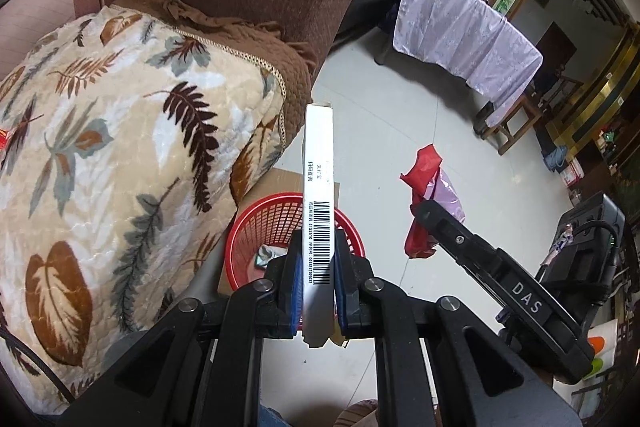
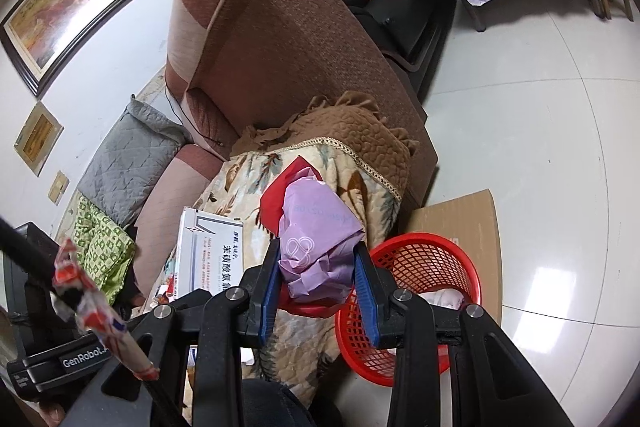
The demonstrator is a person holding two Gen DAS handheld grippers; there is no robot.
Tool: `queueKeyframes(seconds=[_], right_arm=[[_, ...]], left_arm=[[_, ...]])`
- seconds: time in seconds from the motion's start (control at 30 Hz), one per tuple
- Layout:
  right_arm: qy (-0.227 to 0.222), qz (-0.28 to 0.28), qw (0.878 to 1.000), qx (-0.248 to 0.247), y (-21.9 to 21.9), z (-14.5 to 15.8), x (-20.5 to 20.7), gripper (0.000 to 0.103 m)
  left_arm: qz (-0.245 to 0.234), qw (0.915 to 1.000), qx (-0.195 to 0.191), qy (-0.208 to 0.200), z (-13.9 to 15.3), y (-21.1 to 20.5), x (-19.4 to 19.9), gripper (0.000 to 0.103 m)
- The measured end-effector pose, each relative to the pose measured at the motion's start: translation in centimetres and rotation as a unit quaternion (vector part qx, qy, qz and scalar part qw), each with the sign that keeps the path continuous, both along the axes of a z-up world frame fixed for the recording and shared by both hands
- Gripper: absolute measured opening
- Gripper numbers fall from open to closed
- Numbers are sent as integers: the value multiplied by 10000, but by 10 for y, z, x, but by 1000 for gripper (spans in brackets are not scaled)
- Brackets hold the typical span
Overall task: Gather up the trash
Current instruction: 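Carry the wrapper in the right tool while the left tool carries the box to the wastebasket, then open both tools to drop wrapper and box into the red wastebasket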
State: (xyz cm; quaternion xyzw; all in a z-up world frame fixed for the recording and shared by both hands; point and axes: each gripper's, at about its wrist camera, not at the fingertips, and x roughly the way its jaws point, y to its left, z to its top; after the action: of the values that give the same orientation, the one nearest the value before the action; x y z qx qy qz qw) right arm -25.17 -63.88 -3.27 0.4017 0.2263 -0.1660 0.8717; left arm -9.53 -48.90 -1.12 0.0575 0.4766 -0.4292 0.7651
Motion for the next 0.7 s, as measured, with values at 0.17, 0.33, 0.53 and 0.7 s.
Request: queueKeyframes(seconds=[0.17,0.33,0.53,0.7], right_arm=[[36,-48,10000,70,-4,-7,1,37],[13,-108,9998,154,-8,-10,1,37],[15,-185,9997,164,-10,-11,4,38],[12,-234,9994,251,-13,-14,6,41]], left_arm=[[-40,9999,117,62,-11,-9,2,12],[-67,9998,177,88,-17,-16,5,12],[-71,9997,203,105,-19,-24,8,12],[-40,9996,232,152,-23,-23,12,12]])
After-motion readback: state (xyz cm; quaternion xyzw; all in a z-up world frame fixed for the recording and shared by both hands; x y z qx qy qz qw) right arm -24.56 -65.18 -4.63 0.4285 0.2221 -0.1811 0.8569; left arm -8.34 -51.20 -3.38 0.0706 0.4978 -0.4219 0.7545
